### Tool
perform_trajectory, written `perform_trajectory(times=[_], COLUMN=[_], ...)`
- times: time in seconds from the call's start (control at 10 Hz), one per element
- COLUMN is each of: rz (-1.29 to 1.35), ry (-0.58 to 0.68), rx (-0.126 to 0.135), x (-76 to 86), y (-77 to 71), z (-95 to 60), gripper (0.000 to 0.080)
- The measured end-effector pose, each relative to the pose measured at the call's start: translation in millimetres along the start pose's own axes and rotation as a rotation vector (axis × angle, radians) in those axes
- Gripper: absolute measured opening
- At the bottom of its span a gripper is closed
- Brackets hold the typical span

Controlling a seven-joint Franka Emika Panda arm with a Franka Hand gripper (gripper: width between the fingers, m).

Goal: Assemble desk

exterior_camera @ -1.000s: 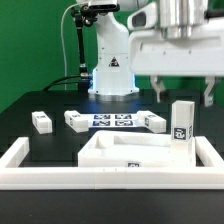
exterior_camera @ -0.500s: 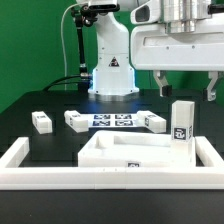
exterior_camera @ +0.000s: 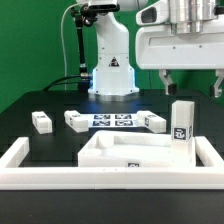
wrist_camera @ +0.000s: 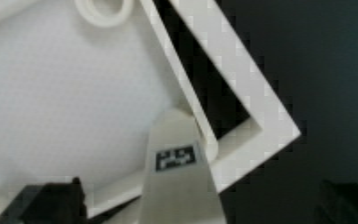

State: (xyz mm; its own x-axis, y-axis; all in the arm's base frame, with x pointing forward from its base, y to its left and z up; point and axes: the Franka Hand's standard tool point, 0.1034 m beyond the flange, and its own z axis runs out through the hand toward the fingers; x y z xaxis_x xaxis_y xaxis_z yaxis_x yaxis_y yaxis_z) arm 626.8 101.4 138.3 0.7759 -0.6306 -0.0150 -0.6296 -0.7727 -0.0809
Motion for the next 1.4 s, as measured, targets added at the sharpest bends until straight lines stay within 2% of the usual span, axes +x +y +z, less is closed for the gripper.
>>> perform_trajectory(times=[0.4,0.6,0.8,1.2,1.3,1.4], rz=[-0.04,-0.223,-0.348,-0.612,-0.723,-0.834], ry=[0.001,0.016,0.031,0.029,0.023,-0.014], rx=[0.0,0.016,-0.01,-0.016,-0.023,-0.051], x=[-1.1,-21.8,-48.6,-47.0,-49.2,-62.8], y=[0.1,2.7,8.2,9.9,14.1,33.9], z=[2.9,11.2,14.0,15.2,18.5,32.5], gripper=[0.0649,0.0649,0.0649,0.0649,0.0649,0.0649])
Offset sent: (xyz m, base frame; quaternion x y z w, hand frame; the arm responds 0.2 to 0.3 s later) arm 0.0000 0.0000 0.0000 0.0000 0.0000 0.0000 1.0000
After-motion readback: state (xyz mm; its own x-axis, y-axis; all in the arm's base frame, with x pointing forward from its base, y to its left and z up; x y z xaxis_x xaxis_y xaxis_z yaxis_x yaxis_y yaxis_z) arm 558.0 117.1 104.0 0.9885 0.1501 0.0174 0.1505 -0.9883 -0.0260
